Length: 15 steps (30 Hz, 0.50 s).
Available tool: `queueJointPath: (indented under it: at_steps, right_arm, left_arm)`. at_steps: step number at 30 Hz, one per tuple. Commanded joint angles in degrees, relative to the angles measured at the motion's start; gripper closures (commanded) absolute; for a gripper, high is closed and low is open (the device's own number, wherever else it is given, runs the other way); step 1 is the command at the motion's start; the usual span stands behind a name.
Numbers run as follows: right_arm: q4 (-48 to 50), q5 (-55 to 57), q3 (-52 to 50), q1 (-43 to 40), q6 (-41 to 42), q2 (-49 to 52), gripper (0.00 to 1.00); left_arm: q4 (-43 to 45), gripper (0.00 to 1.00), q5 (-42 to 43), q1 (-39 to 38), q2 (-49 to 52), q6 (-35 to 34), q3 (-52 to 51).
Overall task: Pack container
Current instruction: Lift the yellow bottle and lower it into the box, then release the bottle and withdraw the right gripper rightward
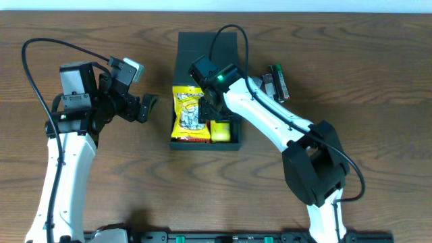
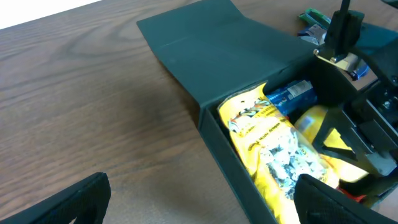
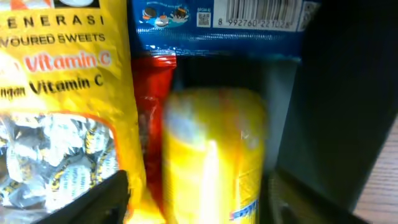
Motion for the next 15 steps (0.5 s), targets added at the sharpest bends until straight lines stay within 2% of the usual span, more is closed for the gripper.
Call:
queueJointPath:
  at_steps: [1, 2, 9, 15]
  right_arm:
    - [0.1, 1.2, 0.3, 0.2, -0.2, -1.1, 0.17]
    - [-0.1, 1.2, 0.5, 0.2, -0.2, -1.1, 0.13]
    - [-0.7, 1.3, 3.1, -0.4, -2.8, -3.4, 0.12]
    - [0.2, 10.5, 5.0, -3.0, -5.3, -10.1, 0.12]
  left_arm:
    - [0.0, 0.05, -0.2, -0.1, 0.2, 1.2, 1.4]
    - [0.0, 0.05, -0.2, -0.1, 0.2, 1.2, 1.4]
    - [0.0, 0.05, -0.2, -0.1, 0.2, 1.2, 1.4]
    - [0.0, 0.05, -0.2, -0.1, 0.2, 1.2, 1.4]
